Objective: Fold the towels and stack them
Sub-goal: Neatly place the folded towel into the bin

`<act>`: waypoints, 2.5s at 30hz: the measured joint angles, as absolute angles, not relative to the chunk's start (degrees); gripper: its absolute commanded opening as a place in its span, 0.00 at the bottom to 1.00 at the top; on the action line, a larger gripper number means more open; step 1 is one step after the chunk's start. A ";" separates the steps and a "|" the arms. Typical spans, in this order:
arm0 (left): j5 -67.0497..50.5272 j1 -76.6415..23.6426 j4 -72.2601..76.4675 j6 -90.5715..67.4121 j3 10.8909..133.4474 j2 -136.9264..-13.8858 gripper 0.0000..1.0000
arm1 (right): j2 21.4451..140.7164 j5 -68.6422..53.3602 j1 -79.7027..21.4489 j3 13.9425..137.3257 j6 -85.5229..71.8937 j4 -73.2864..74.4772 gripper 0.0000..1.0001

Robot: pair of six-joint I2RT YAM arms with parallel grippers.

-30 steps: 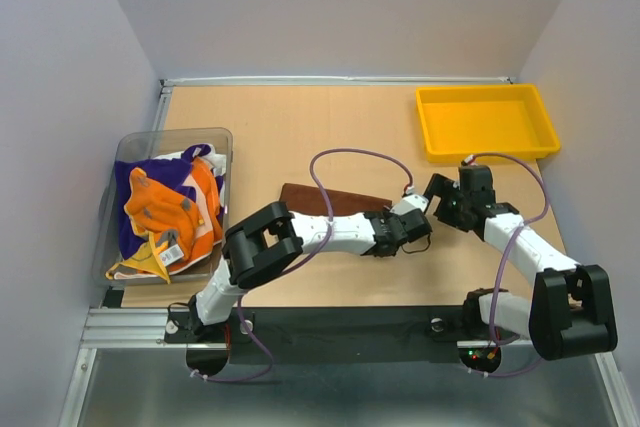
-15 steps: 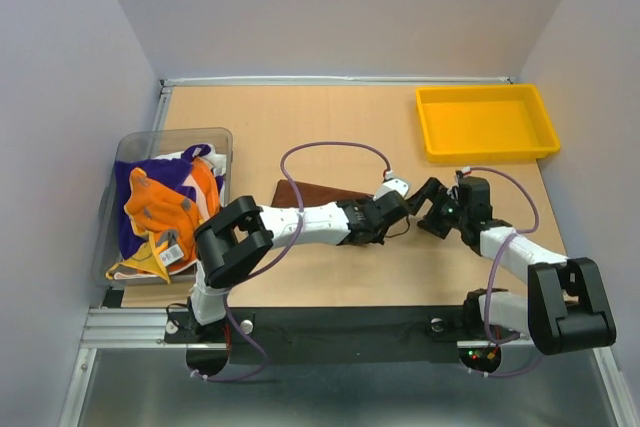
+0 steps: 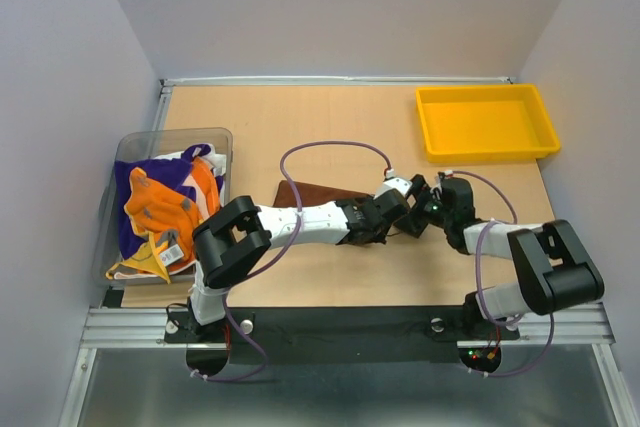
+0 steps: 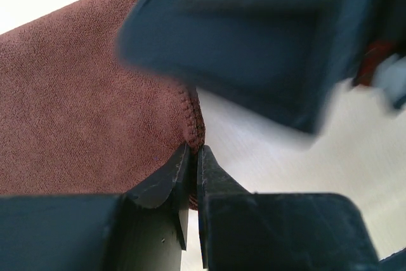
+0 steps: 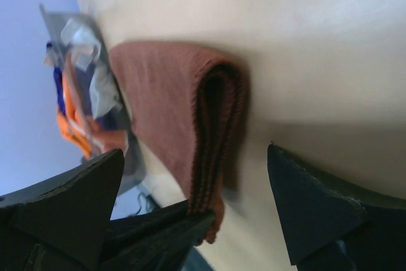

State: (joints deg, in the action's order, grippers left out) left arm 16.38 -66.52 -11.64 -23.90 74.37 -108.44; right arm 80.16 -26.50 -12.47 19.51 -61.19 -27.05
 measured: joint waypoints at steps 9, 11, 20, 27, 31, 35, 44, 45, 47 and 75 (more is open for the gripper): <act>16.58 -66.37 -11.05 -24.80 74.37 -108.07 0.00 | 88.58 -26.76 -18.98 20.69 -68.69 -37.41 0.91; 16.53 -66.08 -10.90 -25.15 74.37 -108.05 0.00 | 89.23 -26.65 -19.40 20.69 -69.25 -38.13 0.86; 15.92 -65.49 -10.09 -25.76 75.11 -108.07 0.09 | 91.48 -26.37 -20.40 21.15 -68.77 -37.52 0.34; 14.24 -65.49 -10.11 -26.28 75.40 -108.31 0.60 | 92.42 -25.85 -20.62 21.93 -66.30 -34.33 0.01; 14.63 -64.77 -9.32 -26.52 74.65 -107.61 0.76 | 92.92 -25.82 -19.64 25.96 -61.12 -28.45 0.01; 13.85 -61.76 -8.54 -26.92 70.17 -101.97 0.84 | 94.74 -25.93 -16.78 34.11 -52.66 -19.42 0.01; 10.83 -44.16 -10.61 -22.37 63.57 -83.18 0.90 | 103.79 -22.04 -9.04 60.86 -25.98 5.39 0.00; 10.70 -41.76 -10.94 -21.06 63.46 -81.47 0.90 | 105.54 -21.21 -8.43 64.84 -23.14 8.01 0.00; 10.94 -37.17 -11.42 -18.85 63.29 -78.28 0.90 | 107.81 -19.59 -7.70 71.05 -18.46 12.69 0.00; 20.45 -26.76 -7.07 -8.38 52.38 -73.80 0.92 | 130.67 4.25 4.27 113.12 27.94 33.12 0.00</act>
